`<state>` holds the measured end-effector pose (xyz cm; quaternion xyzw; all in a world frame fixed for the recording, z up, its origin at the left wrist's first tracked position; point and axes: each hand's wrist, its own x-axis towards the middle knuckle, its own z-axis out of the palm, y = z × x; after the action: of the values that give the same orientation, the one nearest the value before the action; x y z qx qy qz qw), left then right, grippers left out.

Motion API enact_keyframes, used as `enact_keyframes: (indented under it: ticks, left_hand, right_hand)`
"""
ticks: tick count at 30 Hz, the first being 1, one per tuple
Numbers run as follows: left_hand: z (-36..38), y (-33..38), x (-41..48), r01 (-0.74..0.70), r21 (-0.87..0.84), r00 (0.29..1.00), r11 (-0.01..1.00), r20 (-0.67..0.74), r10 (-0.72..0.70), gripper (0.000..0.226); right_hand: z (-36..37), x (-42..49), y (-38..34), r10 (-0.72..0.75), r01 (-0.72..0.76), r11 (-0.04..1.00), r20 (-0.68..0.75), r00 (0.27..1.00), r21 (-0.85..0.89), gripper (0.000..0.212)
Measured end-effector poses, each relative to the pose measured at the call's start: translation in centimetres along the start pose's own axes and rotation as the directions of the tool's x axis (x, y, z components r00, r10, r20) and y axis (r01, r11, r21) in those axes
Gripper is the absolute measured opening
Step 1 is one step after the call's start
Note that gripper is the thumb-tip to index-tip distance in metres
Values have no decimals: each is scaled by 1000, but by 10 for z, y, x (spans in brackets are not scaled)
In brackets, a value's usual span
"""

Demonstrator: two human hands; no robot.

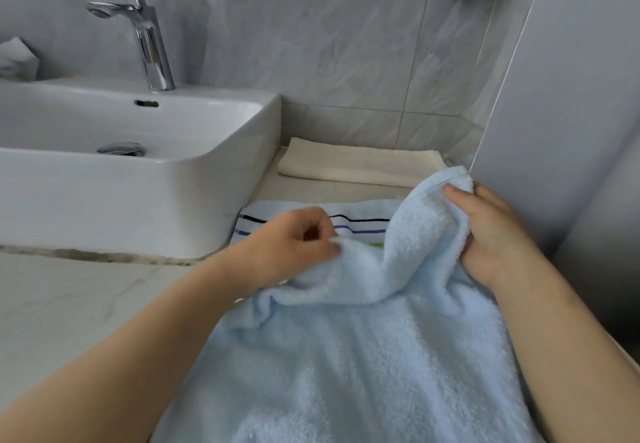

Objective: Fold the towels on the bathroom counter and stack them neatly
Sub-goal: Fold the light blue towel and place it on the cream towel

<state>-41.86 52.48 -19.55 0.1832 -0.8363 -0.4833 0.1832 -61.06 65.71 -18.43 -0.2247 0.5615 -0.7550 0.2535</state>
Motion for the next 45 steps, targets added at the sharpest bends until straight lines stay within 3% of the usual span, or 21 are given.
enact_keyframes:
  ticks: [2,4,8,10,11,12,13,14,17,19,23,27,29,31,33,36,39,42,45]
  left_hand:
    - [-5,0,-1,95,-234,995,968,-20,-102,19]
    - [-8,2,-2,165,-427,986,889,62,-153,23]
    - [-12,9,-8,179,-562,969,807,242,-47,18]
    - [-11,7,-8,165,-393,972,905,220,-82,26]
    - [-8,5,-7,149,-138,977,979,175,-124,32]
    - [-6,3,-5,110,193,985,975,112,-133,31]
    - [-2,1,-3,46,471,992,881,82,-96,23]
    - [0,1,-3,-2,604,992,797,100,-73,11]
    - [0,-4,-1,41,673,976,739,129,-173,37]
    - [-2,-8,1,59,707,979,705,97,-180,38]
    - [-4,-13,4,100,620,992,778,-7,-122,12]
    - [-7,-13,8,115,500,991,858,-117,-65,23]
    - [-10,-15,11,115,377,946,919,-323,14,25]
    - [-16,-17,13,120,231,855,965,-519,18,22]
    - [-20,-22,14,175,156,826,972,-561,-58,13]
    - [-20,-29,16,311,285,890,907,-421,-173,17]
    - [-20,-30,16,366,365,903,856,-361,-233,41]
    - [-21,-29,14,387,388,881,836,-423,-211,36]
    - [-21,-26,13,367,440,904,820,-377,-203,20]
  right_hand:
    - [0,0,0,6,-6,1000,3,1000,2,14]
    - [0,-1,-1,5,-5,1000,7,1000,17,17]
    - [-1,-2,-3,0,0,999,-1,1000,42,19]
    - [-1,-1,-3,5,-5,999,-14,1000,44,16]
    - [-1,-1,-3,8,-7,999,-20,1000,40,16]
    - [-1,-1,-3,9,-8,999,-26,1000,36,15]
    - [-1,-1,-3,10,-9,999,-32,999,31,15]
    - [-1,-1,-3,10,-9,1000,-36,999,27,15]
    - [0,-2,-3,11,-10,1000,-43,999,14,13]
    - [1,-3,-3,14,-13,1000,-52,999,6,13]
    - [2,-2,-2,21,-21,1000,-68,997,-1,13]
    - [1,-1,-3,1,-2,1000,-77,997,-12,13]
    - [-5,1,-5,-39,46,998,-125,991,48,13]
    - [-14,6,-8,-86,112,985,-189,978,129,21]
    - [-19,9,-8,-71,103,984,-212,975,142,30]
    - [-15,7,0,2,-40,975,-170,985,-218,22]
    - [-9,0,10,91,-134,822,-106,990,-554,10]
    - [-13,-1,10,73,-106,668,-77,994,-737,10]
    - [-21,-4,1,130,-104,517,-42,991,-850,9]
